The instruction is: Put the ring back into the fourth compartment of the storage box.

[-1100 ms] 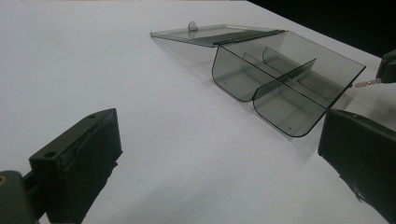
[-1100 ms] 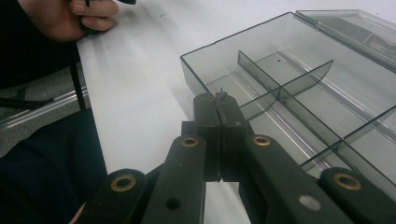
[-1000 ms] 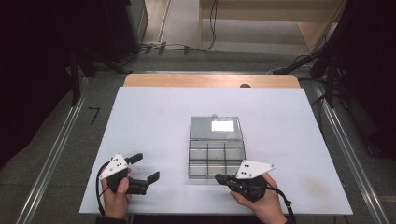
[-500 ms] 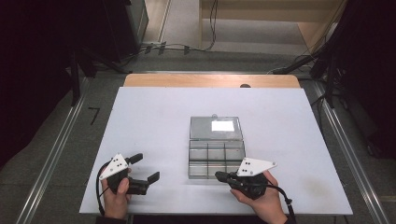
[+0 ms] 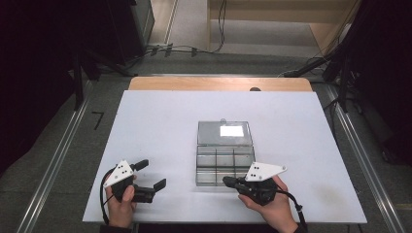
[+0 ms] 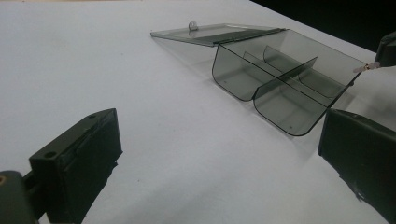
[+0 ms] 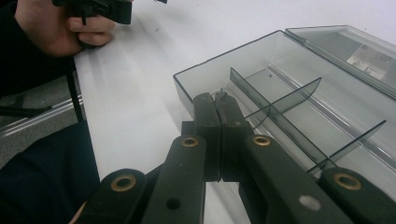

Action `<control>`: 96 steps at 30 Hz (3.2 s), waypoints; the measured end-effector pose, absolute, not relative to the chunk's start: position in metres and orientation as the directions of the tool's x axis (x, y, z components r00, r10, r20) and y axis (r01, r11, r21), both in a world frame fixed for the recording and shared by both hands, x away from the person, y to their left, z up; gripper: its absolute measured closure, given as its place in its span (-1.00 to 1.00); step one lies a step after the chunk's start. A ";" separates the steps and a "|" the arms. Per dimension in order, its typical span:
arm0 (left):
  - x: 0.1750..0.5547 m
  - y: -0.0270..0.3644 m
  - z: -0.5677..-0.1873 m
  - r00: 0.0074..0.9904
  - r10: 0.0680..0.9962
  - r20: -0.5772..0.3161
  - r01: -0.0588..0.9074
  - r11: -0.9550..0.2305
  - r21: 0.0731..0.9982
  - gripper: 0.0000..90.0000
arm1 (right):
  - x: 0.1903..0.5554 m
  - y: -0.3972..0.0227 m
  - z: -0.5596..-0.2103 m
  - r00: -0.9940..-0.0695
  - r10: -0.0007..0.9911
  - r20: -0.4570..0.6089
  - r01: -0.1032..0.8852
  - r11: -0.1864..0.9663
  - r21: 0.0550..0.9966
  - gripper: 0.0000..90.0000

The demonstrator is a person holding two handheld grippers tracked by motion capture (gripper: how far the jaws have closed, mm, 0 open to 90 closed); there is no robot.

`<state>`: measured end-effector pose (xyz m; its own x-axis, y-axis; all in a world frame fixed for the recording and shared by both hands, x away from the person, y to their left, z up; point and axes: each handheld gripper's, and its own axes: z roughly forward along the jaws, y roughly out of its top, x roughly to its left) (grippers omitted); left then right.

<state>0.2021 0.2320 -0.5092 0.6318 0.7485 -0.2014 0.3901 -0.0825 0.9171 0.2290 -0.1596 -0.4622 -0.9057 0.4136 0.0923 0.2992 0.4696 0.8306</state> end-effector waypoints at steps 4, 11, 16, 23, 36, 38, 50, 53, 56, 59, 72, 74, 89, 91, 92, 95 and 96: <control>0.202 0.232 -0.509 0.632 0.749 -0.198 0.390 -0.087 0.917 -1.00 | 0.231 -0.158 -0.461 -0.905 0.415 0.093 0.299 0.467 0.832 0.94; 0.202 0.232 -0.509 0.632 0.749 -0.199 0.390 -0.086 0.917 -1.00 | 0.233 -0.156 -0.460 -0.905 0.413 0.098 0.301 0.462 0.835 0.94; 0.202 0.232 -0.509 0.633 0.749 -0.197 0.390 -0.088 0.917 -1.00 | 0.235 -0.154 -0.460 -0.906 0.412 0.101 0.303 0.462 0.833 0.94; 0.202 0.232 -0.509 0.634 0.749 -0.195 0.392 -0.093 0.915 -1.00 | 0.237 -0.150 -0.460 -0.906 0.409 0.104 0.302 0.458 0.836 0.94; 0.202 0.232 -0.509 0.633 0.749 -0.195 0.391 -0.092 0.916 -1.00 | 0.241 -0.143 -0.458 -0.909 0.402 0.114 0.304 0.450 0.840 0.94; 0.202 0.231 -0.509 0.633 0.749 -0.194 0.391 -0.092 0.916 -1.00 | 0.241 -0.141 -0.458 -0.908 0.402 0.119 0.308 0.447 0.840 0.94; 0.202 0.231 -0.509 0.634 0.750 -0.192 0.387 -0.093 0.917 -1.00 | 0.246 -0.132 -0.459 -0.909 0.400 0.116 0.306 0.454 0.837 0.94; 0.201 0.231 -0.509 0.633 0.750 -0.193 0.388 -0.091 0.917 -1.00 | 0.248 -0.130 -0.461 -0.908 0.401 0.118 0.310 0.455 0.835 0.94; 0.201 0.231 -0.509 0.634 0.750 -0.191 0.387 -0.093 0.917 -1.00 | 0.250 -0.127 -0.462 -0.909 0.400 0.118 0.311 0.462 0.831 0.94; 0.201 0.231 -0.509 0.633 0.750 -0.191 0.388 -0.093 0.917 -1.00 | 0.252 -0.124 -0.464 -0.910 0.398 0.118 0.312 0.466 0.828 0.94; 0.201 0.231 -0.509 0.631 0.751 -0.195 0.386 -0.087 0.918 -1.00 | 0.257 -0.109 -0.476 -0.906 0.400 0.136 0.336 0.487 0.806 0.94; 0.201 0.230 -0.509 0.631 0.751 -0.195 0.387 -0.086 0.918 -1.00 | 0.257 -0.109 -0.477 -0.902 0.408 0.142 0.346 0.485 0.803 0.94; 0.201 0.230 -0.509 0.631 0.752 -0.192 0.387 -0.091 0.918 -1.00 | 0.260 -0.107 -0.485 -0.894 0.414 0.172 0.377 0.487 0.788 0.94; 0.201 0.230 -0.509 0.631 0.752 -0.191 0.386 -0.092 0.918 -1.00 | 0.260 -0.107 -0.484 -0.893 0.415 0.173 0.378 0.486 0.788 0.94; 0.201 0.230 -0.509 0.631 0.752 -0.191 0.387 -0.091 0.918 -1.00 | 0.260 -0.107 -0.484 -0.893 0.416 0.173 0.379 0.485 0.789 0.94; 0.201 0.230 -0.509 0.632 0.751 -0.191 0.387 -0.091 0.918 -1.00 | 0.260 -0.107 -0.484 -0.893 0.414 0.174 0.379 0.486 0.788 0.94; 0.201 0.230 -0.509 0.632 0.751 -0.192 0.387 -0.091 0.918 -1.00 | 0.260 -0.107 -0.485 -0.894 0.413 0.174 0.378 0.486 0.788 0.94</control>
